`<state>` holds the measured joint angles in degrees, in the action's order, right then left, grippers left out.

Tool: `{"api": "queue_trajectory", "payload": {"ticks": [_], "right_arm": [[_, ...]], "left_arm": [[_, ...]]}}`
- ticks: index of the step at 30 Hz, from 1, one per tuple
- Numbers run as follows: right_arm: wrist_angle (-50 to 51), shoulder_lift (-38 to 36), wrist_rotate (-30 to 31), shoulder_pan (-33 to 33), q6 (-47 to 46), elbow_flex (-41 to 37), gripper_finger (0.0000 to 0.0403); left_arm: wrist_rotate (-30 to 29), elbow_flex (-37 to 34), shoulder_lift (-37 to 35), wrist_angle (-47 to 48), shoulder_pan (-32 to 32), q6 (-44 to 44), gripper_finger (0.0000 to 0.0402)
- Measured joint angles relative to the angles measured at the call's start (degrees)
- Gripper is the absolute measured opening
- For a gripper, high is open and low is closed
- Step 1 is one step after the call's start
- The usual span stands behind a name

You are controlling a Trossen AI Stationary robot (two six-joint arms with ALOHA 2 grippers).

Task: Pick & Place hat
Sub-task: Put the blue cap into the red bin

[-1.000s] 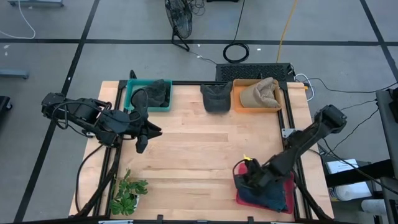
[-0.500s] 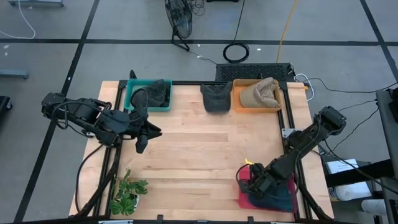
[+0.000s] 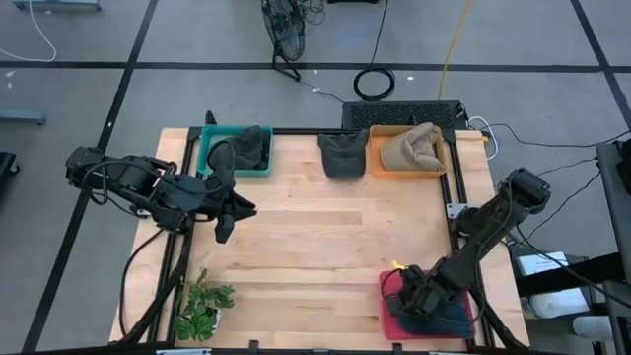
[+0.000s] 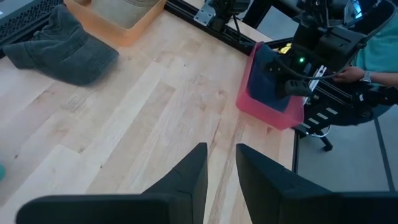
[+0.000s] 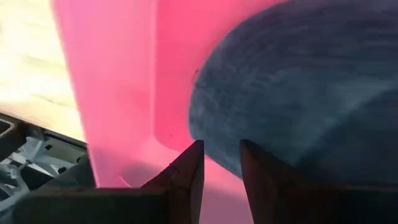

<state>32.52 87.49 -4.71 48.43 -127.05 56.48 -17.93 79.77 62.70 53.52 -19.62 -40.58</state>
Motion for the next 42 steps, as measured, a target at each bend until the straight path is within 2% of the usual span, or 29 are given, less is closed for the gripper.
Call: {"api": "queue_trajectory", "payload": {"ticks": [4,7,14,18,22,25,30,39,42], "right_arm": [[3.3,-3.3,6.4,-0.1,-0.9,1.2,0.0084],[6.6,-5.5,7.6,-0.4,-1.1,2.0,0.0084],[8.8,-8.0,-0.2,1.7,-1.5,2.1,0.0084],[9.0,-10.3,-0.4,3.3,-1.9,2.1,0.0084],[13.7,-11.6,-1.4,4.0,-1.9,2.2,0.0084],[16.5,-10.7,-2.4,4.2,-1.9,2.1,0.0084],[12.6,-7.8,-0.7,3.7,-1.2,2.2,0.0084],[9.6,-1.9,-1.2,2.9,-1.0,2.2,0.0084],[7.2,-0.4,2.3,2.3,-0.9,2.2,0.0084]], "left_arm": [[0.0,0.0,0.0,0.0,0.1,0.5,0.0093],[0.0,0.0,0.0,0.0,0.1,0.9,0.0093],[0.0,0.0,0.0,0.0,0.1,-0.5,0.0093],[0.0,0.0,0.0,0.0,0.1,-0.7,0.0093],[-0.1,0.0,0.0,0.0,0.1,-0.5,0.0093],[-0.2,0.0,0.0,0.0,0.1,0.0,0.0093],[-0.2,0.0,0.0,0.0,0.1,-0.5,0.0093],[-1.4,0.0,0.0,0.0,0.1,-0.4,0.0093],[-2.6,0.0,0.0,0.0,0.1,-0.2,0.0093]]}}
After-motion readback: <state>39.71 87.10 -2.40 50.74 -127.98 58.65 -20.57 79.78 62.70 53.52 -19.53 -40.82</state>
